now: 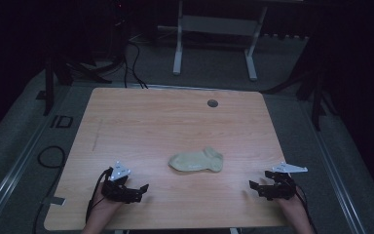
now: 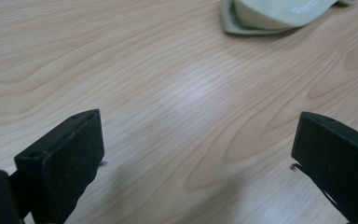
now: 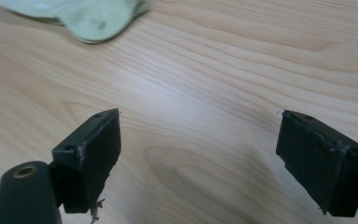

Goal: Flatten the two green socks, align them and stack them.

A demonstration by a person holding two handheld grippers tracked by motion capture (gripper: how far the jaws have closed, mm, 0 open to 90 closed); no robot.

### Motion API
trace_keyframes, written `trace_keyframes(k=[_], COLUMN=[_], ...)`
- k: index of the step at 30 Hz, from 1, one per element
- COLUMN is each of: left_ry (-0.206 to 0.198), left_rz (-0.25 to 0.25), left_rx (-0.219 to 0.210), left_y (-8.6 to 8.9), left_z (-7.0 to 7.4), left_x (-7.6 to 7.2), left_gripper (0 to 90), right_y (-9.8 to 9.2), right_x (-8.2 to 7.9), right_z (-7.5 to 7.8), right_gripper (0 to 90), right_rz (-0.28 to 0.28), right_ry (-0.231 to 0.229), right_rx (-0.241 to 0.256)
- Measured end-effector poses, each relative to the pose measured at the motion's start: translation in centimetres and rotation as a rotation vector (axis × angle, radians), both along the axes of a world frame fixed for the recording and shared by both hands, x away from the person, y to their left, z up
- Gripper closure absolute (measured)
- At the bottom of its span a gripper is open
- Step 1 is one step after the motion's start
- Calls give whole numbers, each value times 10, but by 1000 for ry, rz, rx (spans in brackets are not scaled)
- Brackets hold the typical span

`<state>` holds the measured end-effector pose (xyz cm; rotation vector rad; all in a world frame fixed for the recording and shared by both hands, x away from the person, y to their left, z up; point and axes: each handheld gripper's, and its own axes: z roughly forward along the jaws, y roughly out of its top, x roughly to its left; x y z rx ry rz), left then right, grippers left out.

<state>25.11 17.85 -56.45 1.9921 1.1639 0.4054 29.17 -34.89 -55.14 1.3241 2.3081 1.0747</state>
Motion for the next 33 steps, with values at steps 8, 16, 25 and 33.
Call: trace_keyframes(k=[8, 16, 25, 33], left_ry=[-13, -30, -37, -60], left_rz=[59, 115, 168, 251], left_rx=[-19, -36, -61, -74], left_y=[23, 46, 66, 84], left_z=[-1, 0, 0, -2], left_x=[-12, -20, -31, -38], left_gripper=[26, 26, 26, 26], right_y=[-15, -24, -32, -40], right_x=[-6, -9, -15, -20], right_z=[-2, -3, -6, -6], right_gripper=[137, 137, 135, 134], right_rz=[-63, -100, -124, -160], right_ry=[-8, -21, -45, -65], right_rx=[8, 13, 11, 47])
